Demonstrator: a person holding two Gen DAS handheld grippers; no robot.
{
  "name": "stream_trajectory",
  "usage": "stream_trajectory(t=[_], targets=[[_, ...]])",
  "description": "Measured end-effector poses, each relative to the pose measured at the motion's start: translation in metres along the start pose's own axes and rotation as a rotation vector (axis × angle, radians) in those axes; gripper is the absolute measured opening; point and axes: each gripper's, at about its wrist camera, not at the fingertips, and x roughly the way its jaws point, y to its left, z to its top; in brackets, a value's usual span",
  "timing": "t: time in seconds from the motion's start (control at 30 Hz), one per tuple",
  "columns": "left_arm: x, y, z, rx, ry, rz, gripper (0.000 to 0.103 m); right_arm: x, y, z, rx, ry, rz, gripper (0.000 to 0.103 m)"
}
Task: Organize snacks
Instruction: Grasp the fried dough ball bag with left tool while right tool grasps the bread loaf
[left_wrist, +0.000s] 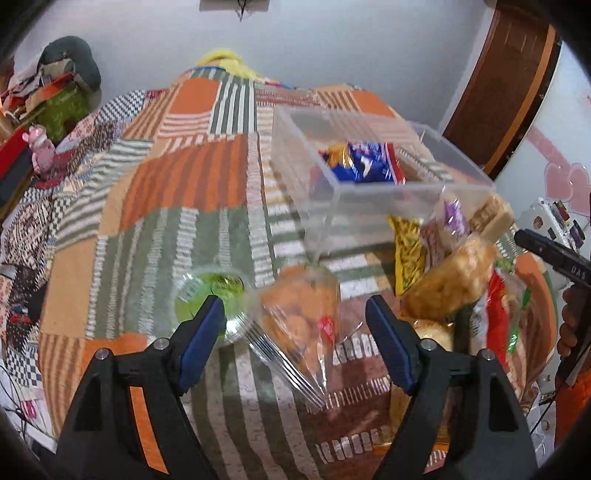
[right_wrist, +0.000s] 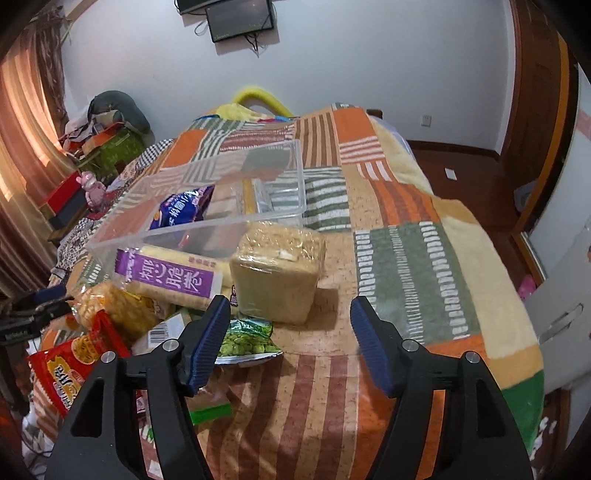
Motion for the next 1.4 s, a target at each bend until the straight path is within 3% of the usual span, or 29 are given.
stream_trajectory(t=[0.23, 0.37, 0.63, 0.87, 0.97, 1.1, 1.4], targets=[[0.005, 0.000, -0.004, 0.002, -0.026, 0.004, 0.078, 0.012, 0.000, 0.004, 0.024, 0.014, 0.014, 0.064], [0.007, -0.006, -0.005, 0.022, -0.037, 0.003, 0.068, 0.018, 0.005, 0.006, 0.022, 0.012, 0.021, 0.064], [0.008, -0.009, -0.007, 0.046, -0.040, -0.002, 0.066, 0.029, 0.007, 0.009, 0.039, 0.018, 0.024, 0.064], [0.020, -0.011, 0.003, 0.036, -0.053, 0.032, 0.067, 0.024, 0.004, 0.005, 0.054, 0.017, 0.024, 0.054], [0.022, -0.005, 0.004, 0.018, -0.057, 0.036, 0.056, 0.021, 0.004, 0.003, 0.042, 0.013, 0.023, 0.054], [0.016, 0.003, 0.002, -0.010, -0.058, 0.007, 0.048, 0.016, 0.005, 0.000, 0.023, 0.005, 0.014, 0.053], [-0.018, 0.003, -0.001, -0.005, -0.111, 0.005, 0.047, 0.007, 0.005, 0.003, 0.028, -0.012, 0.034, 0.053]])
